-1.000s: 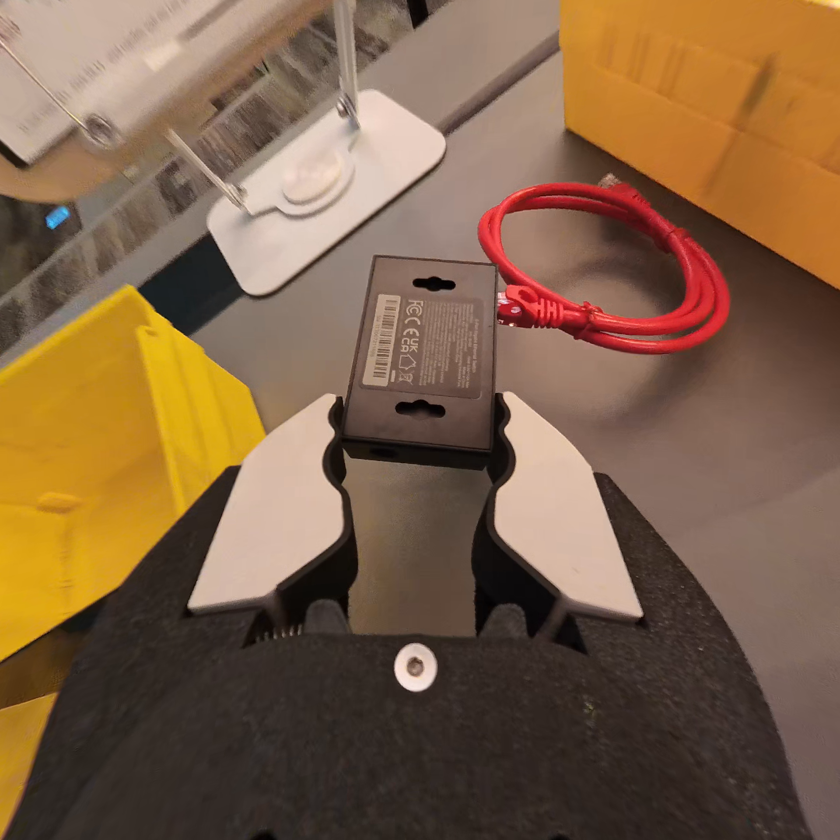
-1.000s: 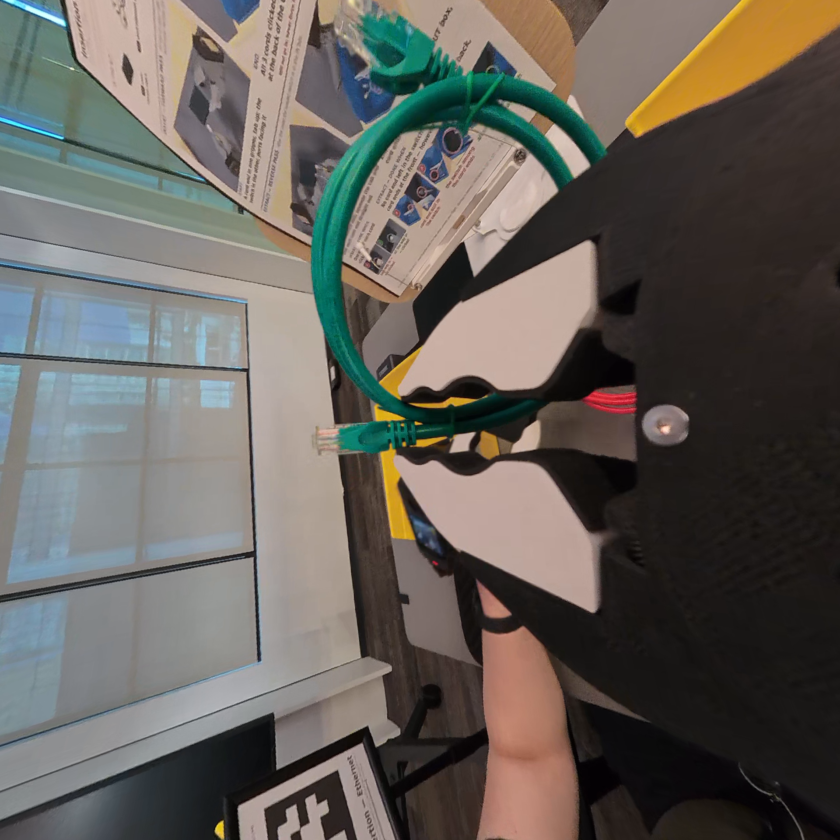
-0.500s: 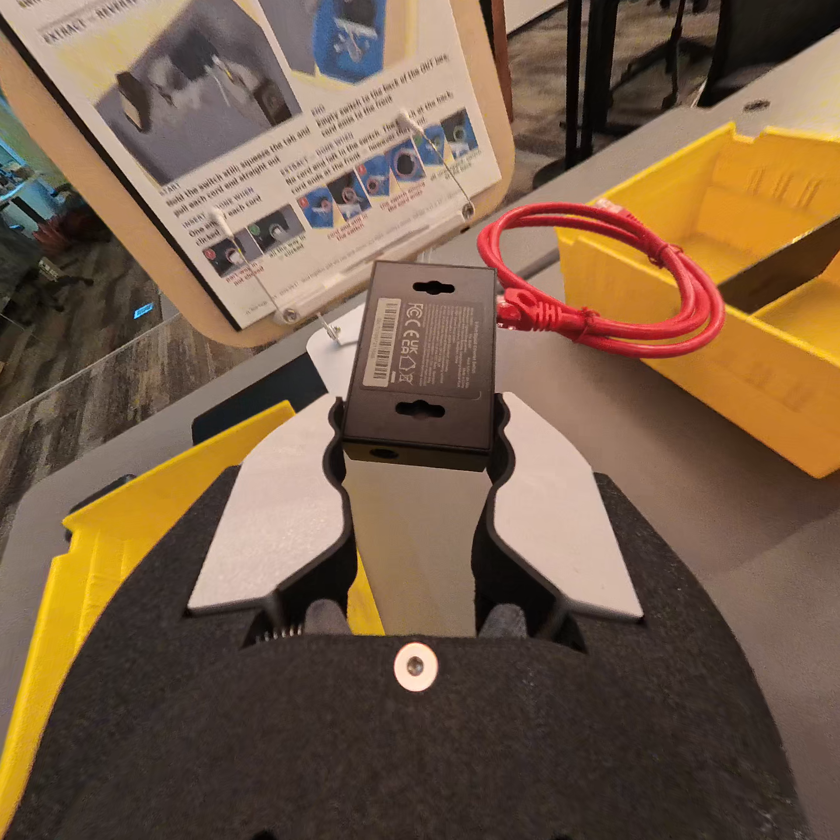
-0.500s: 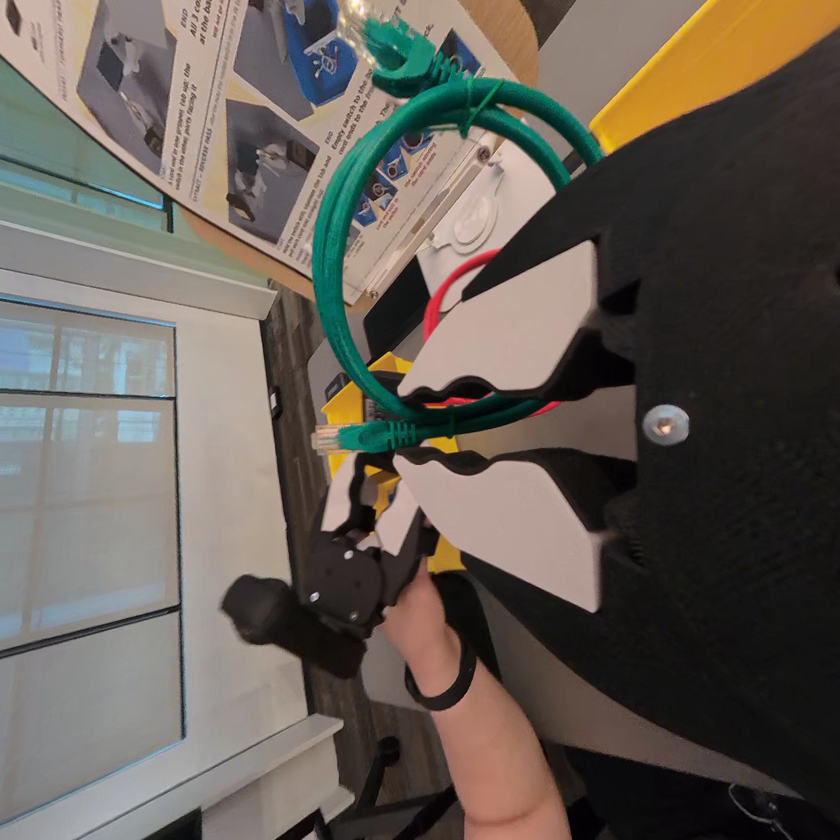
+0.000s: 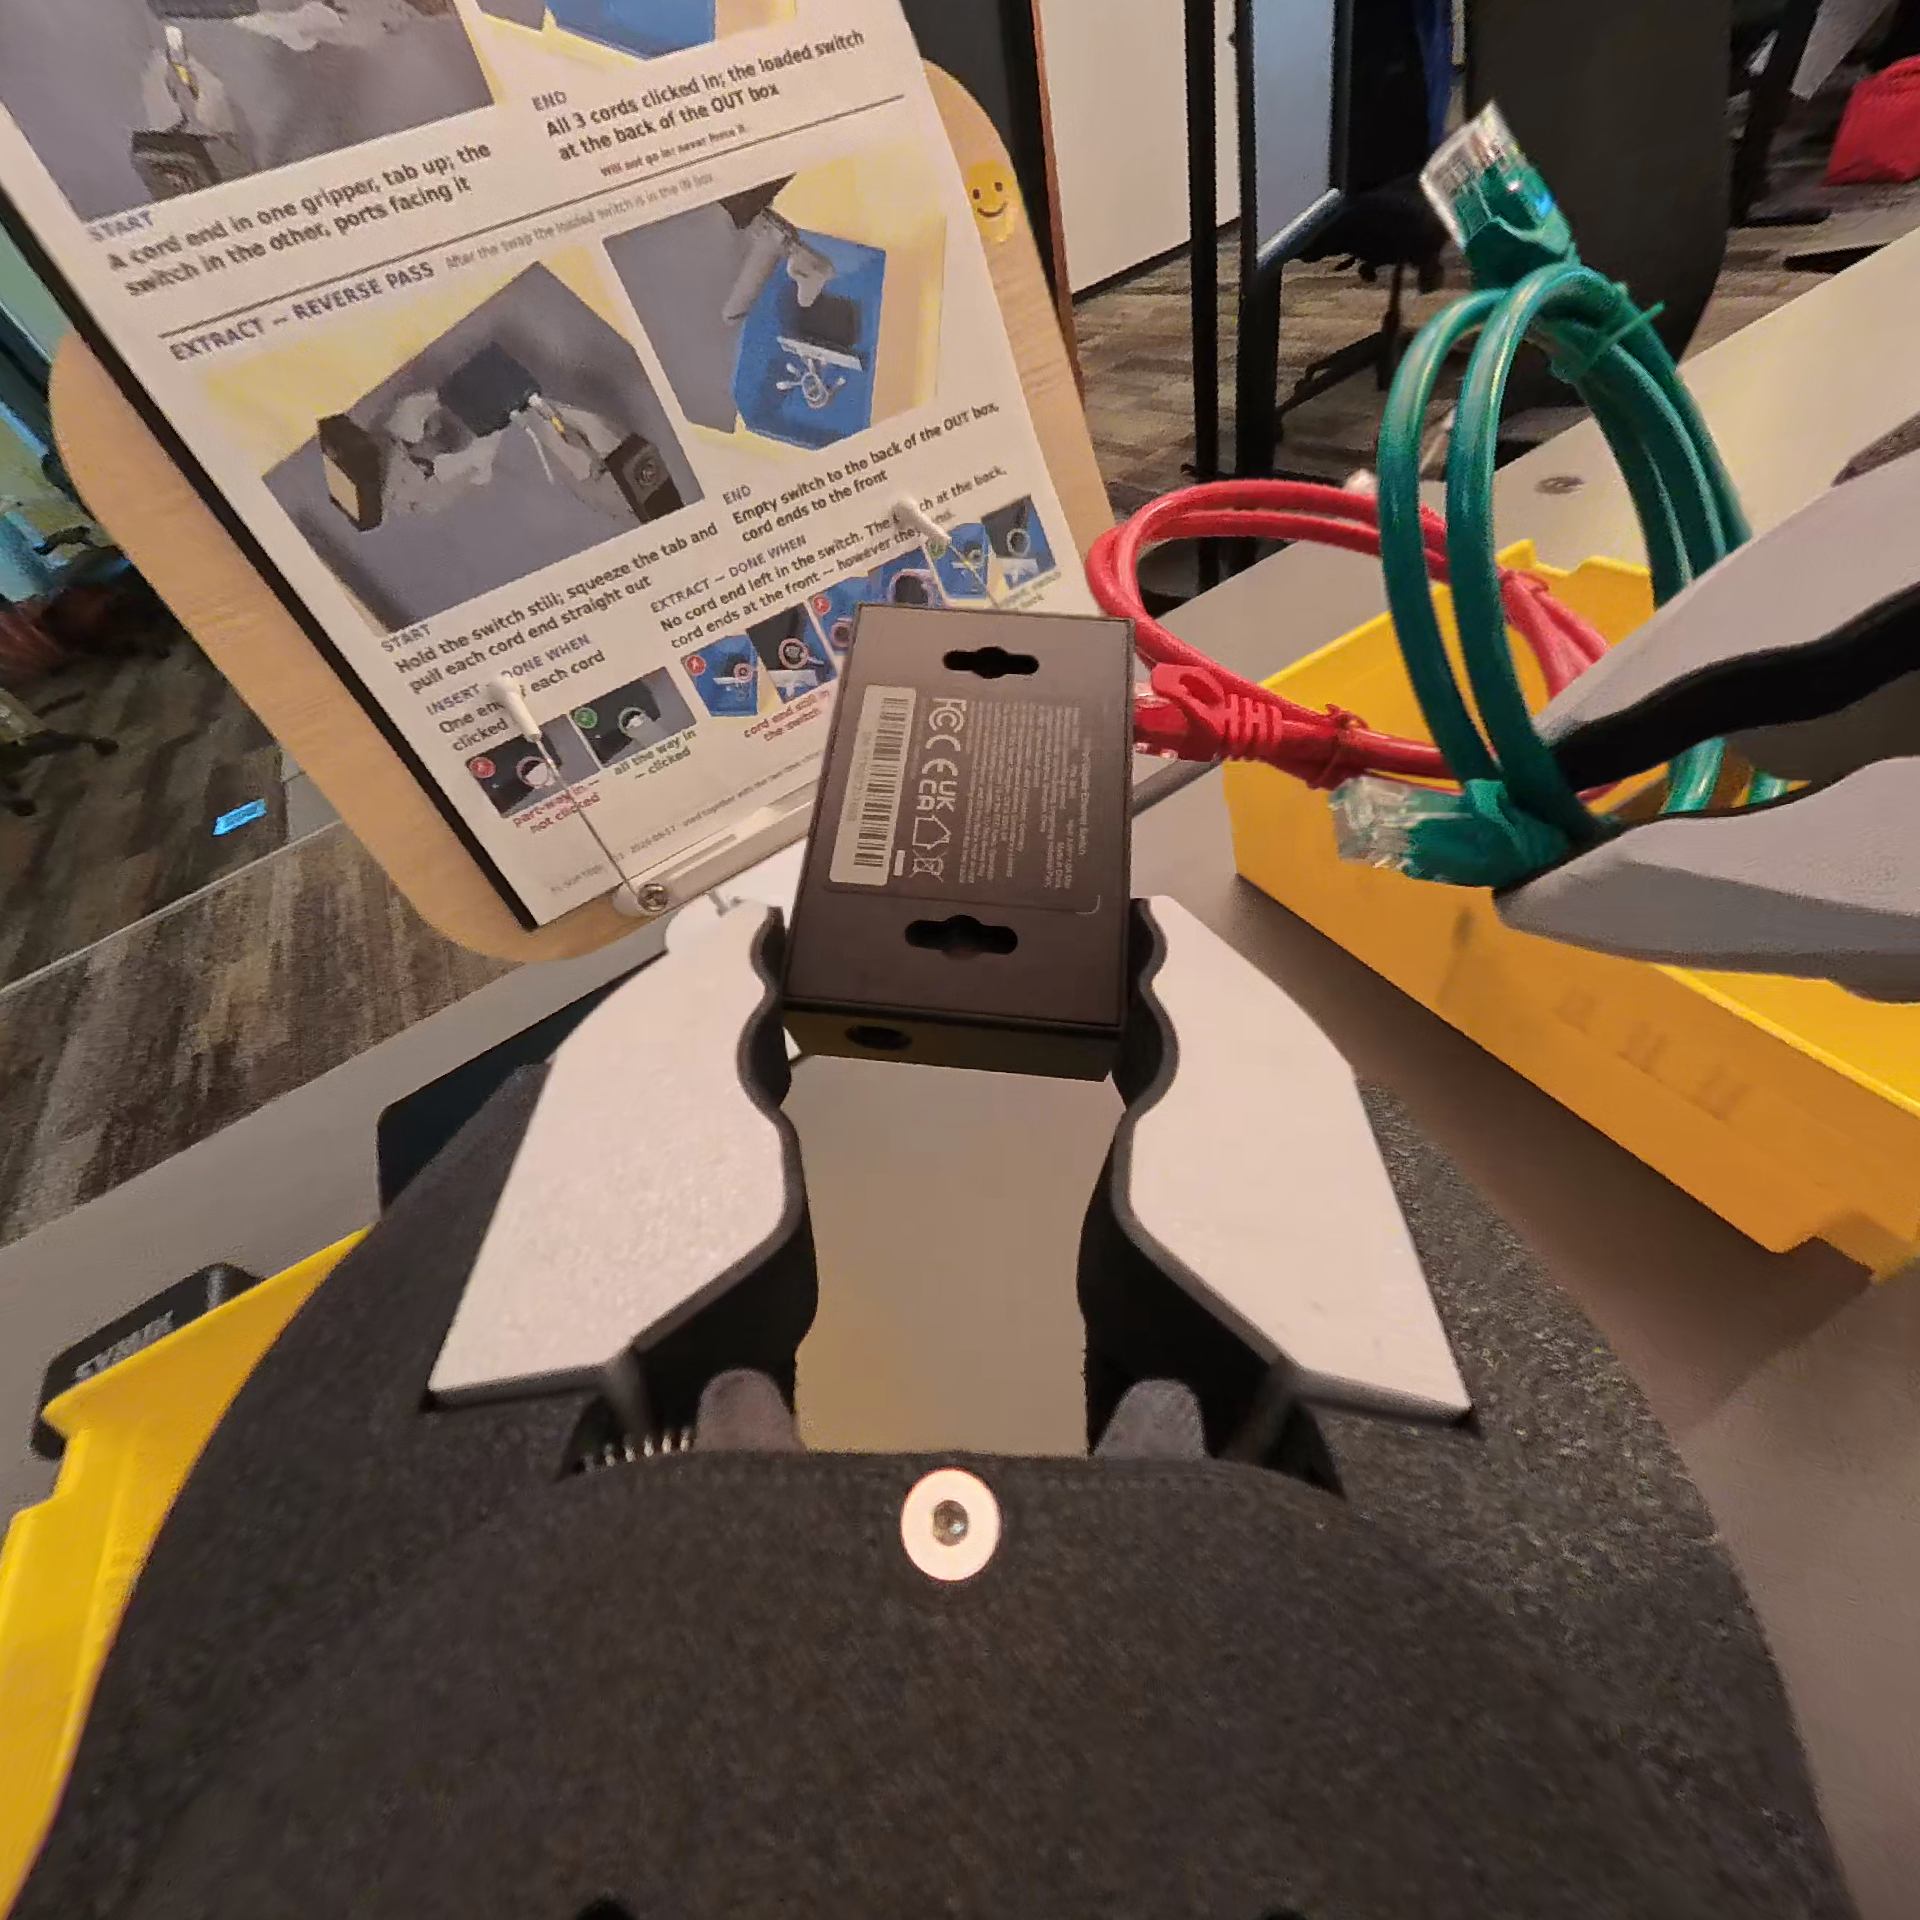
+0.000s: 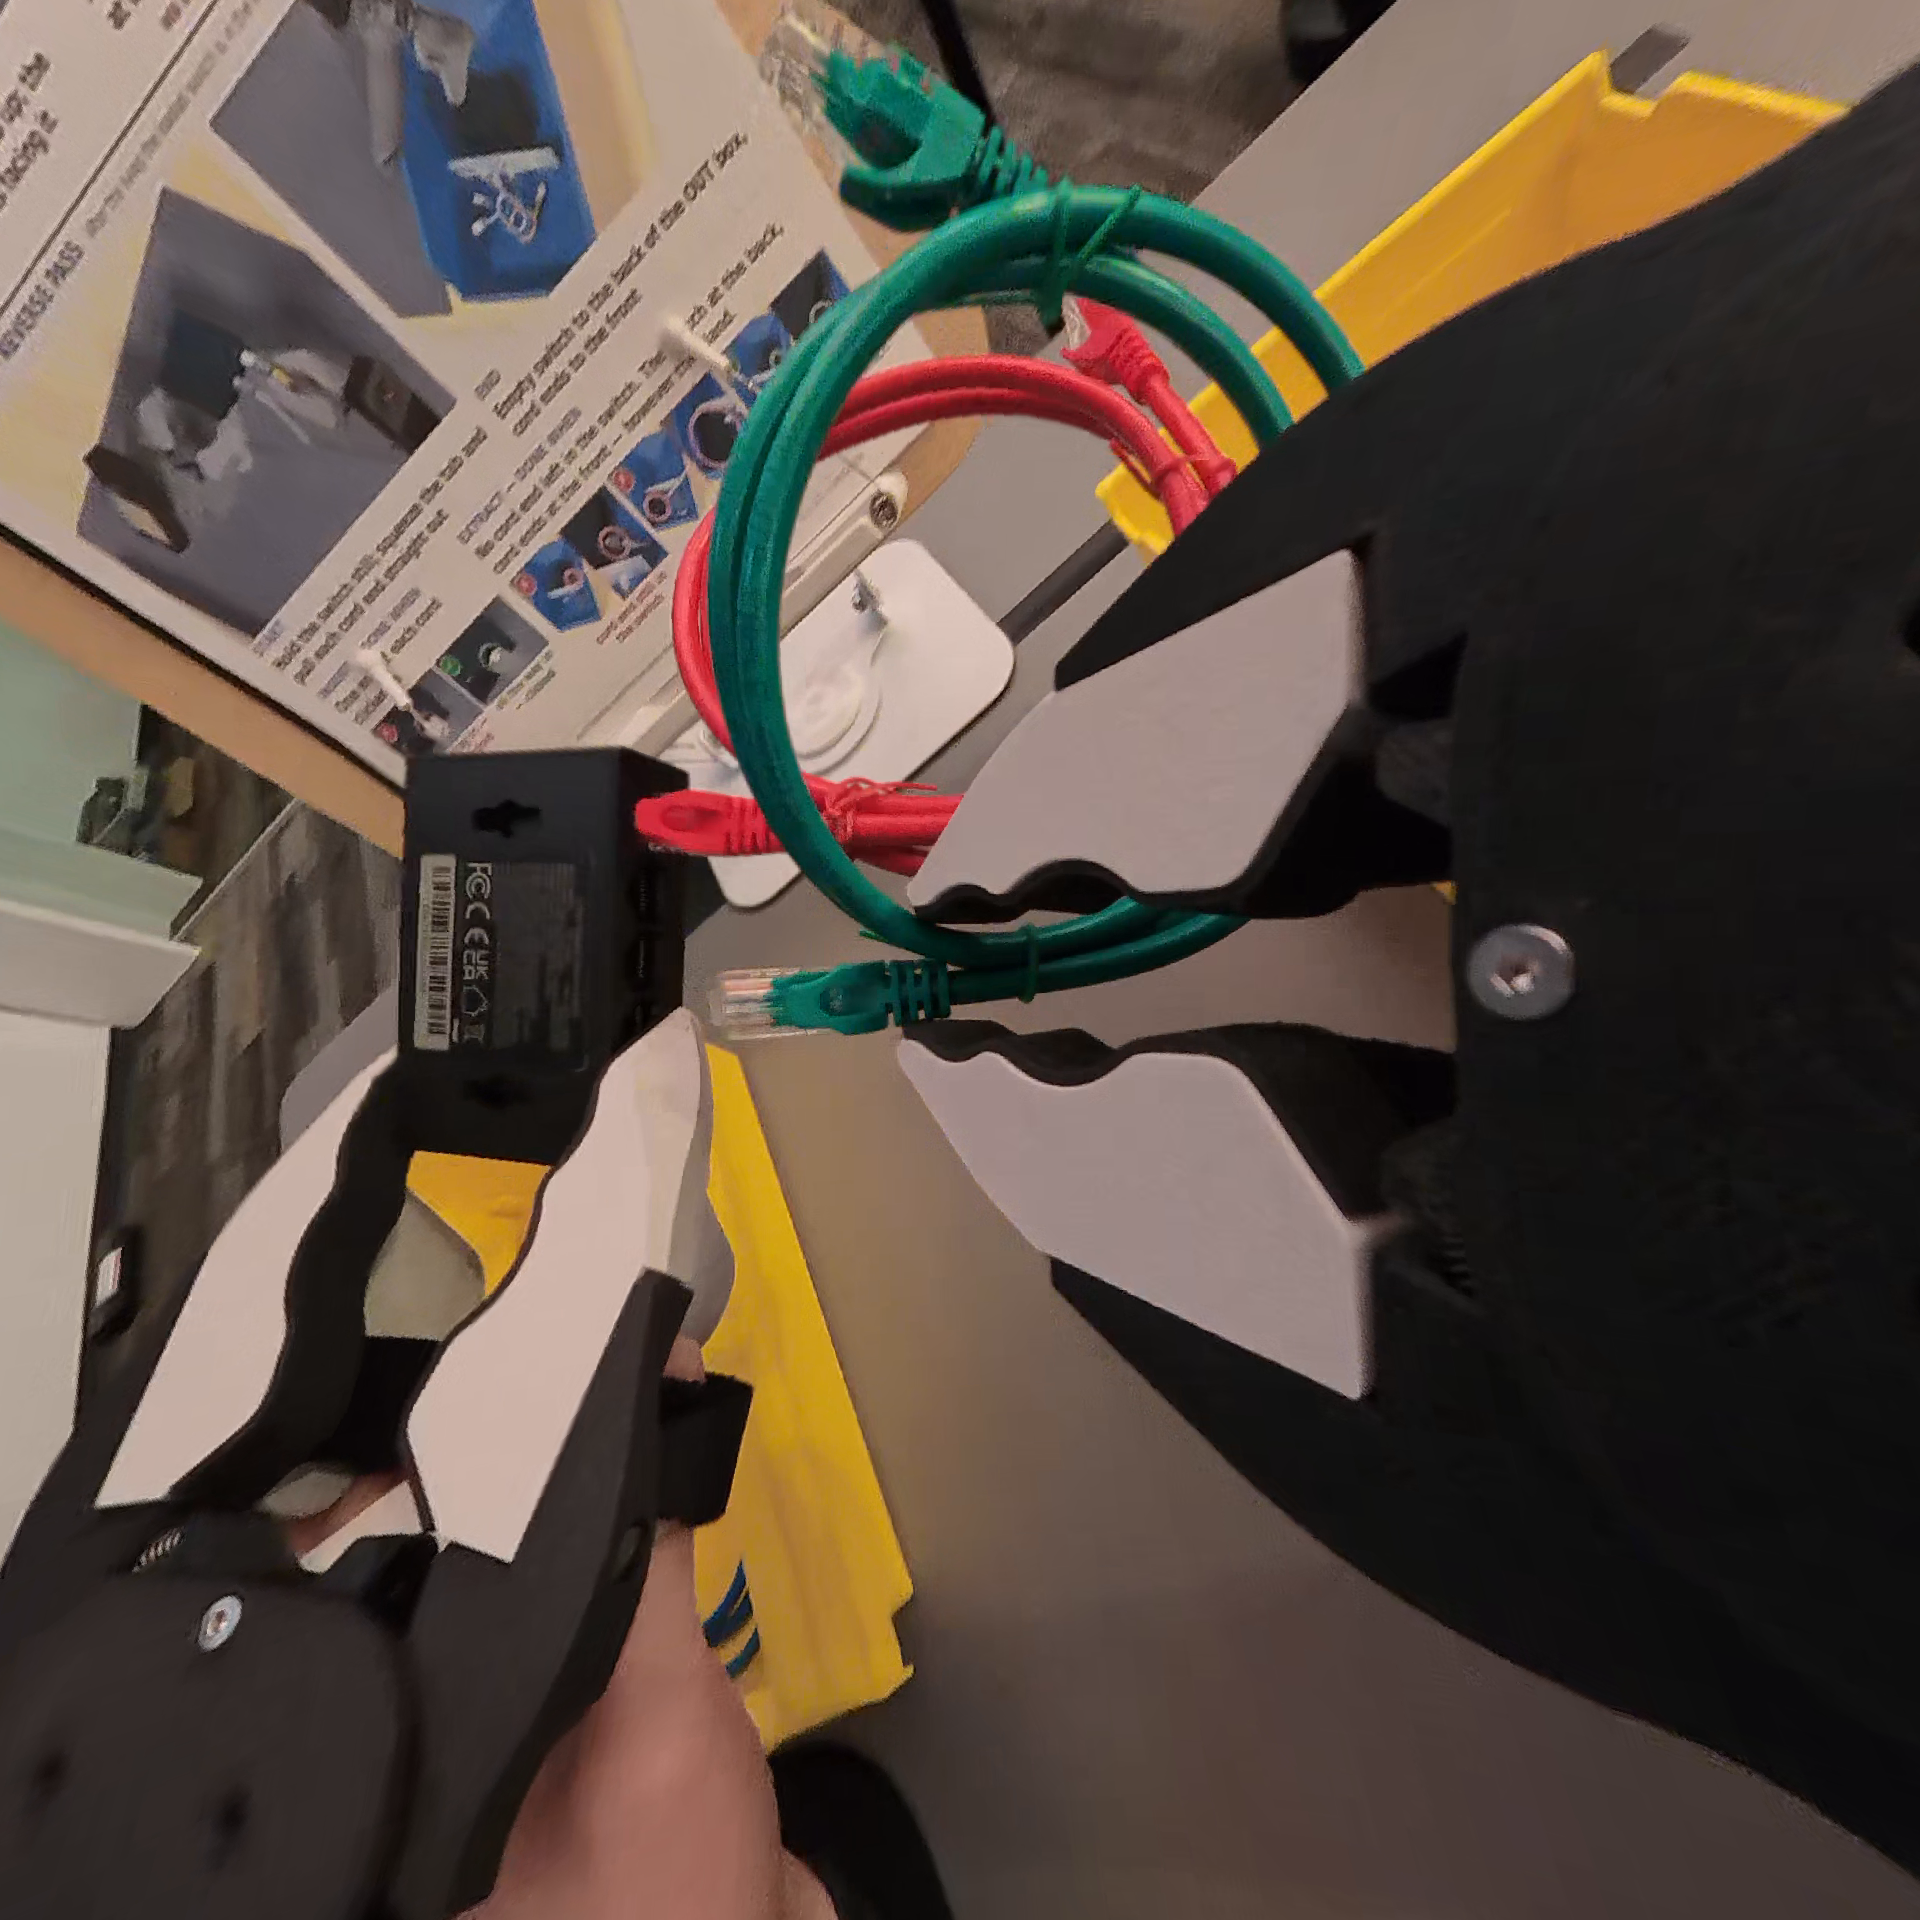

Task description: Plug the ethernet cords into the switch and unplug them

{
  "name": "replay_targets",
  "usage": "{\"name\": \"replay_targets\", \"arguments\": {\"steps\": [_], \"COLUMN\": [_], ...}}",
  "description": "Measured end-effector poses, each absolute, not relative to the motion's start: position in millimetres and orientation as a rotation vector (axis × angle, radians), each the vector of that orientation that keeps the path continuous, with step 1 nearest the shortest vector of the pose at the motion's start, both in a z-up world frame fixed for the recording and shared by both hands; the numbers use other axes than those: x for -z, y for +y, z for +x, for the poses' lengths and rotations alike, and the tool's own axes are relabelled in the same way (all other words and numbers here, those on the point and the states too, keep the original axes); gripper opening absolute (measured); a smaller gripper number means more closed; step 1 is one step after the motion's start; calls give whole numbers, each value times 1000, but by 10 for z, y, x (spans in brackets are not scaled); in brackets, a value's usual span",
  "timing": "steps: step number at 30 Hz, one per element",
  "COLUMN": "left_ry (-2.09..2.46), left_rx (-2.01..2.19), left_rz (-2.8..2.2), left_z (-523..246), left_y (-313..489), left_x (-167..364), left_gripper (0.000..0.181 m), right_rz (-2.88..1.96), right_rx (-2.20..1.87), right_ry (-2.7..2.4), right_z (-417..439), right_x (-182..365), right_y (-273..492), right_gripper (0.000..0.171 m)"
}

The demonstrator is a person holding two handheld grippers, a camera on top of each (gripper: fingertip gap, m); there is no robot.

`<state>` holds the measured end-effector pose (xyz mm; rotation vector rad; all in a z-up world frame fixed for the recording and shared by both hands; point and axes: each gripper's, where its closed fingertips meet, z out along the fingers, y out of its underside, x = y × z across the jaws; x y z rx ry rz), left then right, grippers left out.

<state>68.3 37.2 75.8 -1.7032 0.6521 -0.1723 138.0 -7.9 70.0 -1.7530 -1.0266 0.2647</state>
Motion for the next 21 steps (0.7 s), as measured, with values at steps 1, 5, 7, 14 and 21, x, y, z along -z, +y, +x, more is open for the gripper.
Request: {"name": "replay_targets", "arguments": {"steps": [1, 5, 7, 14, 21], "left_ry": [658, 705, 733, 724, 725], "left_rx": [183, 141, 105, 146, 117], "left_rz": [-1706, -1695, -1684, -1680, -1666], "left_z": [703, 768, 783, 790, 819], "left_y": [389, 432, 421, 453, 460], "left_x": [-759, -781, -770, -589, -546], "left_gripper": [62, 62, 62, 61, 62], "right_rz": [-1756, -1765, -1775, -1815, -1840], "right_rx": [-247, -179, -159, -103, -55], "right_ry": [-1018, -995, -984, -968, -964], "right_z": [1389, 1437, 1454, 1468, 1472], "right_x": [-696, -674, -649, -523, -428], "right_y": [-61, 16, 58, 176, 246], "right_gripper": [18, 19, 18, 18, 18]}}
